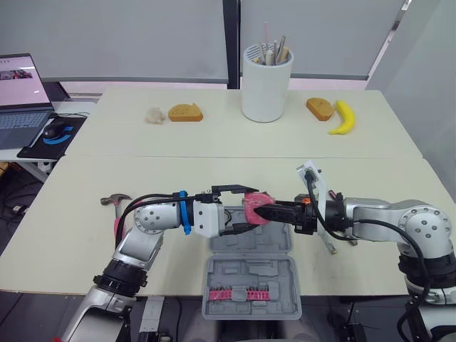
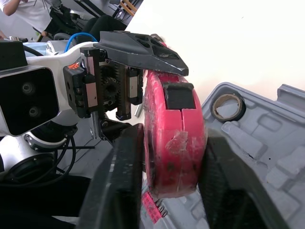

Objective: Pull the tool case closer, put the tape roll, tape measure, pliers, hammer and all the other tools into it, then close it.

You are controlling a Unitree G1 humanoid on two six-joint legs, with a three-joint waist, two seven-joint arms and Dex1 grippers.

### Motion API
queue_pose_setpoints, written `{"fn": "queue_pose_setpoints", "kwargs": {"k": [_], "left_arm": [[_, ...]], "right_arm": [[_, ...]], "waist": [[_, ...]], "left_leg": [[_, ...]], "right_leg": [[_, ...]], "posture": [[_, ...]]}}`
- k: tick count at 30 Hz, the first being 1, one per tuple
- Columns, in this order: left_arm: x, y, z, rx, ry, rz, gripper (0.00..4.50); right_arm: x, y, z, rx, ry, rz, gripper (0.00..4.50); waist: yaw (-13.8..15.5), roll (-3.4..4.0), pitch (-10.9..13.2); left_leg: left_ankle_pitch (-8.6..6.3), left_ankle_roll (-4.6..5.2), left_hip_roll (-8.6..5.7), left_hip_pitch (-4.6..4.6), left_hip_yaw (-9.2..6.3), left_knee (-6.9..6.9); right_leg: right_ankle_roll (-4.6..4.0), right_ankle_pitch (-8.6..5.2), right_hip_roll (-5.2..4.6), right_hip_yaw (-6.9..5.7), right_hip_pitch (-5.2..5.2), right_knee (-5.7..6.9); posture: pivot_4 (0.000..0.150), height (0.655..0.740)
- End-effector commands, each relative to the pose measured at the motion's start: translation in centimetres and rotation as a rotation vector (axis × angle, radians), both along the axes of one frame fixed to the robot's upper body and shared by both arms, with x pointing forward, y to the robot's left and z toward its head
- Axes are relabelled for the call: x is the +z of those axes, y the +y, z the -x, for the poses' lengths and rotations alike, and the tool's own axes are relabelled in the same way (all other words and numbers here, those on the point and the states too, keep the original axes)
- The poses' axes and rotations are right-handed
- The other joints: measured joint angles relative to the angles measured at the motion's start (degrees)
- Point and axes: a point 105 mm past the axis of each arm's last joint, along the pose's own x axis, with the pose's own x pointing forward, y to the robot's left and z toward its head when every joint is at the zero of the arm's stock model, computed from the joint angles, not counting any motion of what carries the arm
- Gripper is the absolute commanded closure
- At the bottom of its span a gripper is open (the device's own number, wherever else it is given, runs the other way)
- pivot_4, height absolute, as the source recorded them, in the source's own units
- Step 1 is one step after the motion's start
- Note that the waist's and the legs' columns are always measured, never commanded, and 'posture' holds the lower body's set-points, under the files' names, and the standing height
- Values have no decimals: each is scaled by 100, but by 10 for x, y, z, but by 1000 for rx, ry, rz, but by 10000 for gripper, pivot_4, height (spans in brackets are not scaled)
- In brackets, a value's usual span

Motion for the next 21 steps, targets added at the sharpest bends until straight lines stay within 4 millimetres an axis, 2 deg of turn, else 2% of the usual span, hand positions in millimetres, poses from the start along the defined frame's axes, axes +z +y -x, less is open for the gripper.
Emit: {"fn": "queue_pose_setpoints", "kwargs": {"k": [1,8,10,12,14,19,21], "left_arm": [[9,-5,5,-32,-39,32,12573],[7,-4,5,-33,8,40,12573],[8,-1,8,-38,60,52,5348],[10,3,12,-41,102,63,41],[10,7,16,-41,126,65,0],[-2,24,35,-61,219,15,0],[-2,26,43,-70,270,22,0]], "right_arm": [[10,1,2,9,-38,-21,37194],[11,0,1,-3,-31,-35,37200],[12,-3,0,-16,-22,-37,37200],[11,-13,-1,-43,-3,-28,37200],[10,-22,0,-62,12,-17,37200],[0,-59,3,-131,95,41,37200],[-12,-75,9,-148,155,89,37200]], "waist": [[0,0,0],[0,0,0],[-2,0,0],[-3,0,0],[0,0,0],[2,1,0],[4,1,0]], "left_leg": [[0,0,0,0,0,0],[0,0,0,0,0,0],[0,0,0,0,0,0],[0,0,0,0,0,0],[0,0,0,-1,-2,0],[-1,1,0,-1,2,-1],[-1,2,4,-1,1,-1]], "right_leg": [[0,0,0,0,0,0],[0,0,0,0,0,0],[0,0,0,0,0,0],[0,0,0,1,0,0],[0,0,0,1,-1,-1],[-1,0,-1,5,1,-3],[-1,0,0,4,0,-2]], "posture": [[1500,7400],[1500,7400],[1500,7400],[1500,7400],[1500,7400],[1500,7400],[1500,7400]]}}
